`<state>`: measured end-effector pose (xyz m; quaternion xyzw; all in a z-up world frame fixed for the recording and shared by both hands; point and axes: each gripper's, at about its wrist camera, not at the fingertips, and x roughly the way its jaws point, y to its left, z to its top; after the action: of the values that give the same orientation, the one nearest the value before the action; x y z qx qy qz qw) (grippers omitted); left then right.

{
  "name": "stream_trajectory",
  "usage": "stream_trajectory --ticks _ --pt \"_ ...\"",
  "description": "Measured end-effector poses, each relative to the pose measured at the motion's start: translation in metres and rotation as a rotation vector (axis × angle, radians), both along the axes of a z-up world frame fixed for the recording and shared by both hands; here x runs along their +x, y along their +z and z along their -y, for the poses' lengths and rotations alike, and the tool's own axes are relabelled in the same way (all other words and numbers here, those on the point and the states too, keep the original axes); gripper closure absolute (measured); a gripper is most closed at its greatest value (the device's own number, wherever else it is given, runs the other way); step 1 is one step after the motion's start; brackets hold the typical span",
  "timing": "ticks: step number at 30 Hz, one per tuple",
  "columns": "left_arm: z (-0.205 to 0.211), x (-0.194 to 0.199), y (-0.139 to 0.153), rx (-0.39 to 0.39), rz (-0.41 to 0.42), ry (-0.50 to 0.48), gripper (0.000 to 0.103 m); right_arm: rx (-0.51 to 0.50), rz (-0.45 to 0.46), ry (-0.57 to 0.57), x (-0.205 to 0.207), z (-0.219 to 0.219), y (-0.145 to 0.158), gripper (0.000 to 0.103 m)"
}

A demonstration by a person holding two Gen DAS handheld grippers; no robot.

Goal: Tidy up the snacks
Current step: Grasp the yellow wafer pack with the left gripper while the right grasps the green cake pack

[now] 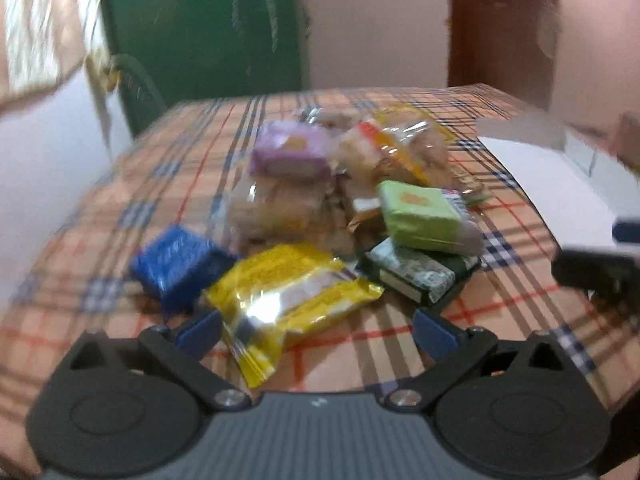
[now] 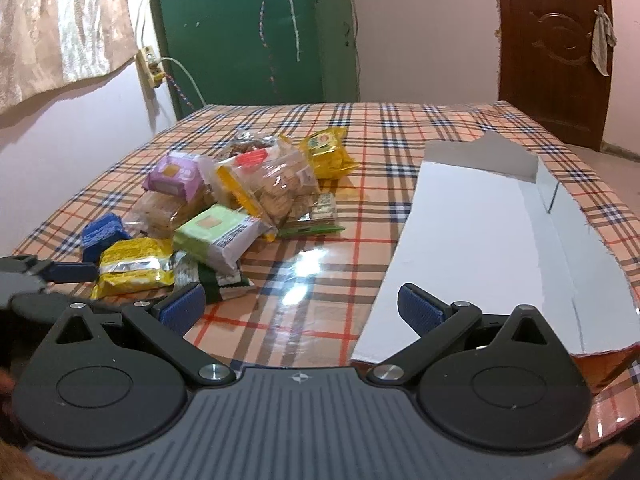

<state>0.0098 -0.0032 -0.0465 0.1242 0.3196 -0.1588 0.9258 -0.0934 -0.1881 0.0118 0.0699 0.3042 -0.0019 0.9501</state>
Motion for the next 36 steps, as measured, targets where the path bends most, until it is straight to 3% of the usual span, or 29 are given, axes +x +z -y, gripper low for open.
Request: stream_trajectory --ticks 3,8,13,15,22,24,25,26,27,28,32,36 --pt "-0.002 0.004 0.005 0.048 0.076 -0.001 0.001 -0.003 0.021 -0.017 -0.001 0.003 0.001 0.0" --pt "-0.004 0.025 -0.001 0.139 0.098 -0.161 0.001 0.005 0.025 -0.024 0.0 0.005 0.002 0.0" --pt "-0.009 0.043 0.001 0.067 0.037 -0.26 0.003 0.006 0.039 -0.011 0.0 0.0 0.004 0.0" --pt "-0.011 0.041 0.002 0.02 0.0 -0.265 0.02 0.004 0.04 -0.007 0.0 -0.002 0.006 0.0" --pt "-0.013 0.009 0.003 -0.054 -0.046 -0.22 0.032 -0.001 0.03 -0.01 0.004 -0.001 0.006 0.0" --pt "-0.014 0.005 0.001 -0.051 -0.031 -0.177 0.018 -0.004 0.024 0.001 0.007 -0.003 0.005 0.0" --pt "-0.014 0.007 0.0 -0.051 -0.03 -0.161 0.017 -0.002 0.023 0.009 0.008 -0.004 0.005 0.0" --pt "-0.015 0.009 0.0 -0.069 -0.047 -0.153 0.022 -0.001 0.022 0.021 0.011 -0.005 0.005 0.0" --pt "-0.018 0.011 0.001 -0.095 -0.061 -0.138 0.041 -0.001 0.023 0.032 0.013 -0.006 0.006 0.0" --pt "-0.02 0.013 0.002 -0.113 -0.069 -0.127 0.046 -0.003 0.026 0.049 0.016 -0.008 0.006 0.0" --pt "-0.023 0.011 0.006 -0.104 -0.036 -0.052 0.049 -0.01 0.039 0.098 0.034 -0.014 0.01 0.0" --pt "-0.025 0.004 0.014 -0.108 0.032 0.008 0.049 0.08 -0.006 0.093 0.058 -0.019 0.011 0.0"
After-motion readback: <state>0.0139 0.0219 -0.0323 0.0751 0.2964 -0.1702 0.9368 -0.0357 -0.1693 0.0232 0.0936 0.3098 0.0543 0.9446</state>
